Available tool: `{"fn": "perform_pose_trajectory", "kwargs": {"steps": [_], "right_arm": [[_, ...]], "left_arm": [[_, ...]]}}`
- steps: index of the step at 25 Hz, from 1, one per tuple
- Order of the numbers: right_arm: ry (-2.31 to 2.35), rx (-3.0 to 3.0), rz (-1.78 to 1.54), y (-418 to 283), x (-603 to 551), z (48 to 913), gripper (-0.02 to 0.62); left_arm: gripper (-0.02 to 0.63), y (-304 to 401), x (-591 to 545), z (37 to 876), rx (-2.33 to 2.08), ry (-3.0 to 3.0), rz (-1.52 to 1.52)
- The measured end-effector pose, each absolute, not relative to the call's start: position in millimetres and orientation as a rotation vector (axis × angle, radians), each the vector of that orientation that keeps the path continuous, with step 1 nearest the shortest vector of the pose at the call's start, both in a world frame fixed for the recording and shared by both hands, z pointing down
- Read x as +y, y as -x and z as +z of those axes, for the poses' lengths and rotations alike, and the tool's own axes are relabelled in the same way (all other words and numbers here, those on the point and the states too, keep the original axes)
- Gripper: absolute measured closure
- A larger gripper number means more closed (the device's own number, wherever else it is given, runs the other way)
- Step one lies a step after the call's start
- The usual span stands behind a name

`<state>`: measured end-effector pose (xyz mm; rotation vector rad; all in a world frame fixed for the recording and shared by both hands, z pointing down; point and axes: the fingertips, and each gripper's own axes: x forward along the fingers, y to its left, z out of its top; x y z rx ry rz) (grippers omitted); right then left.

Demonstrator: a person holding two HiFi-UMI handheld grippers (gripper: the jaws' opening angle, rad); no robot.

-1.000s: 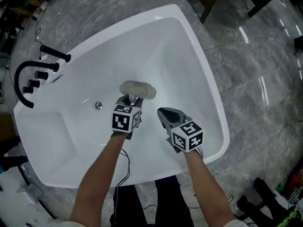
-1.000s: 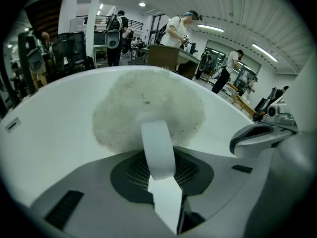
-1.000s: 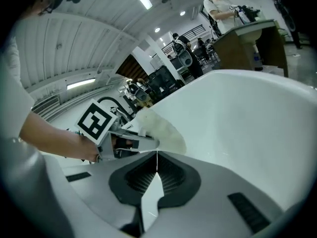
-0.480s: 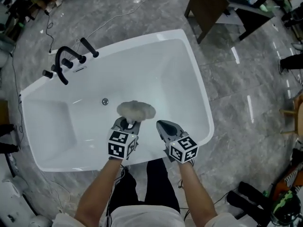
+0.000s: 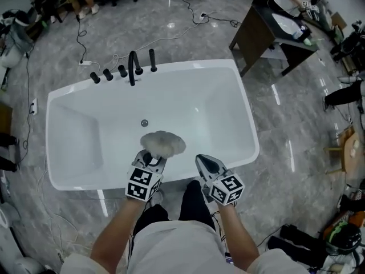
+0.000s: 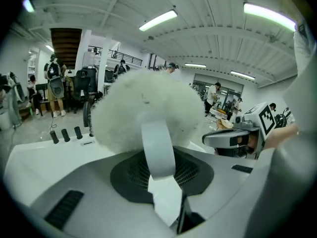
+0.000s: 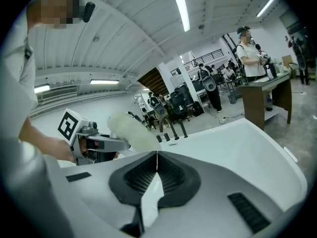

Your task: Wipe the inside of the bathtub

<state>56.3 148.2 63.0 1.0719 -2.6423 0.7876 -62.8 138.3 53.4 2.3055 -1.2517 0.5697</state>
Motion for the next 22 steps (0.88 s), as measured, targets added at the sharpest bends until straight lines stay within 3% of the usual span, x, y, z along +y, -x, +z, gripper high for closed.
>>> {"fn": "perform_pose_trajectory", "kwargs": {"steps": [4, 10, 22], "right_arm": [[-1.078, -2.651, 0.705, -18.2, 174.7, -11.1, 0.575], [-1.126, -2.647, 0.593, 12.3, 224.7, -61.0, 0.575], [-1.021, -2.723, 0.599, 16.0, 259.1, -95.4, 0.575]], "left_arm": [[0.511, 114.3, 179.9, -12.7, -1.267, -2.342, 0.542], [0.511, 178.2, 255.3, -38.2, -1.340, -2.300, 0.455], [0.511, 212.1, 310.9, -72.2, -1.566, -2.216, 0.376]]}}
